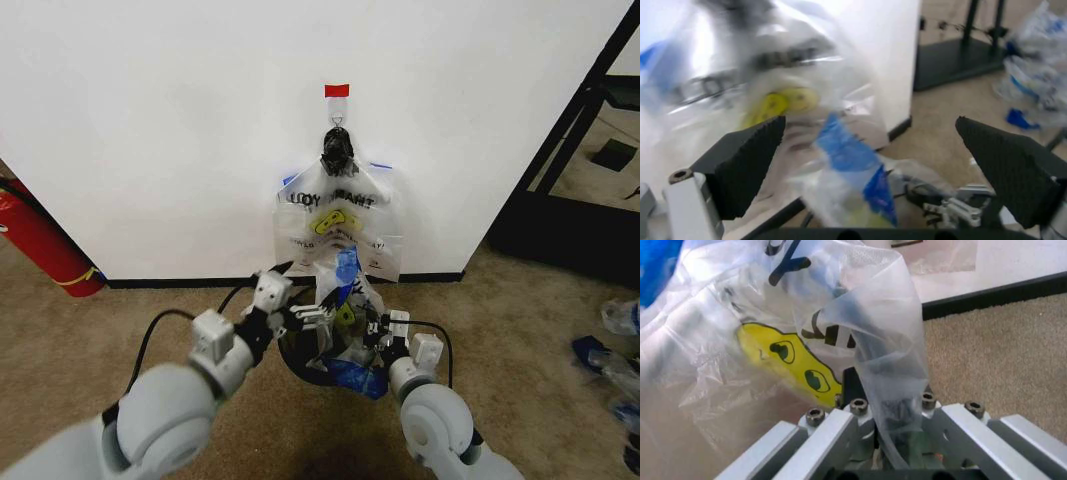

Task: Pick up the garbage bag from the wall and place it over the trash bin.

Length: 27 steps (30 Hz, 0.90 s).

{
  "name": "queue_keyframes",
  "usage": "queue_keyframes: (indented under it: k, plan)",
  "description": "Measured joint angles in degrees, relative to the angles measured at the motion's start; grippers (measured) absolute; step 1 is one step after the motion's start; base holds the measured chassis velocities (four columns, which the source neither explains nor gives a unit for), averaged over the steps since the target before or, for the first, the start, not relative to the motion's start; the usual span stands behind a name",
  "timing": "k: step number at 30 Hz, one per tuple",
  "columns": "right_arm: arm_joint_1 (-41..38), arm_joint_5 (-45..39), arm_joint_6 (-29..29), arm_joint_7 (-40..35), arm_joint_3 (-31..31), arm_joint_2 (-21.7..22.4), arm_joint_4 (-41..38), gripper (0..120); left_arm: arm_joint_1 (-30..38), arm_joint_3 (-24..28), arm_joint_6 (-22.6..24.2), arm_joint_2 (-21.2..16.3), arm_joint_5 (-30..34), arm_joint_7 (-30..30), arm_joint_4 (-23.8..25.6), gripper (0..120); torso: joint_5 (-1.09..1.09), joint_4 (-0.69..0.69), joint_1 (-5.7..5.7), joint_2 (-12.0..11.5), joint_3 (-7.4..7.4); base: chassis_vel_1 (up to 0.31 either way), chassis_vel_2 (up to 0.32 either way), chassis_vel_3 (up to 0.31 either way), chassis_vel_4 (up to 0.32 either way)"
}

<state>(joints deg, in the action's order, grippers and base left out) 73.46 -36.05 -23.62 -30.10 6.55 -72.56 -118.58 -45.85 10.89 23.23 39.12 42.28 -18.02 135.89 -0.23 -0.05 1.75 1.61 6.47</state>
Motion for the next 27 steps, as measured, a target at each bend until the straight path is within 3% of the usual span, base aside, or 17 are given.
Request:
queue_keyframes:
  k: [2, 7, 10, 16, 27]
  plan:
    - [0.1, 0.4, 0.0, 0.0, 0.2, -0.3, 0.1, 1, 6.9, 7.5, 1.7, 0.4, 0.6, 0.0, -1.8, 100, 0.01, 0.01, 0.0, 0.0, 0.0, 0.0, 0.0, 0.0, 0.0]
    - [0.7, 0.9, 0.0, 0.1, 1.1, -0.4, 0.0, 1, 14.1, 14.8, 4.6, 1.7, 2.5, -1.1, -5.5, 98, 0.02, 0.01, 0.0, 0.0, 0.0, 0.0, 0.0, 0.0, 0.0]
    - [1.3, 1.5, 0.0, 0.6, 1.7, -0.4, -0.1, 1, 18.2, 18.2, 7.0, 4.5, 4.8, -3.0, -9.1, 95, 0.01, 0.01, 0.0, 0.0, 0.0, 0.0, 0.0, 0.0, 0.0]
    - [2.0, 1.8, 0.1, 0.8, 2.2, -0.3, -0.5, 1, 21.8, 20.8, 8.6, 7.8, 5.4, -4.8, -13.5, 90, 0.01, 0.0, 0.0, 0.0, 0.0, 0.0, 0.0, 0.0, 0.0]
    - [2.5, 0.7, 0.0, 0.7, 3.1, 0.4, -1.4, 1, 22.2, 23.1, 9.0, 9.3, 5.2, -4.9, -16.4, 53, 0.01, 0.01, 0.0, 0.0, 0.0, 0.0, 0.0, 0.0, 0.0]
